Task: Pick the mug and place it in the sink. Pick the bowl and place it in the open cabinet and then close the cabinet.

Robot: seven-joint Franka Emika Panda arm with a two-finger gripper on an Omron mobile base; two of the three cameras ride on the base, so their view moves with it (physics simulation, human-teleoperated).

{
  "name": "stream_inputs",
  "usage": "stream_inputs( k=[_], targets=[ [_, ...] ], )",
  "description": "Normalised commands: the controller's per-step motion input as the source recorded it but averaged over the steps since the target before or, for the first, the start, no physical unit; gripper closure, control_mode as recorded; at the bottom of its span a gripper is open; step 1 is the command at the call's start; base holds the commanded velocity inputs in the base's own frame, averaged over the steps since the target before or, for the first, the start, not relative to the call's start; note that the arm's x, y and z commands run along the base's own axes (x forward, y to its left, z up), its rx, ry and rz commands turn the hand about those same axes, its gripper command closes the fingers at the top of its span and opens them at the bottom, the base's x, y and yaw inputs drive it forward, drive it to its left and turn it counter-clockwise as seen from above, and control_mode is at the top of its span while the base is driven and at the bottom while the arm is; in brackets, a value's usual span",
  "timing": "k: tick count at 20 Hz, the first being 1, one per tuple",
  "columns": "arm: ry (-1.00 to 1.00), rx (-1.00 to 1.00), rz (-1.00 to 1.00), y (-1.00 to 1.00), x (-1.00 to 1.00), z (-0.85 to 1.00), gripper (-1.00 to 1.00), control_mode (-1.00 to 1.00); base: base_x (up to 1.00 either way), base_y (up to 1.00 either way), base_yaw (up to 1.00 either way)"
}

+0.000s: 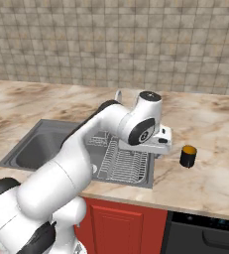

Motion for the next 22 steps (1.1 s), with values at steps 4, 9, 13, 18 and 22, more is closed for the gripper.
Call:
stream_inputs(
  k=[4,9,13,18,22],
  targets=[
    [0.01,0.00,0.00,-0.82,0.01,-0.19,-1.00,-1.00,0.00,0.00,0.00],
    [0.03,0.00,0.00,-0.76,0.22,-0.21,-1.00,-1.00,0.00,0.00,0.00],
    [0.00,0.00,0.00,-0.62,0.36,-0.24,-1.00,-1.00,0.00,0.00,0.00],
    [0.00,0.00,0.00,-0.49,0.47,-0.18,-1.00,-1.00,0.00,0.00,0.00],
    [0.00,0.00,0.00,-0.38,0.51,-0.14,-1.00,-1.00,0.00,0.00,0.00]
  ],
)
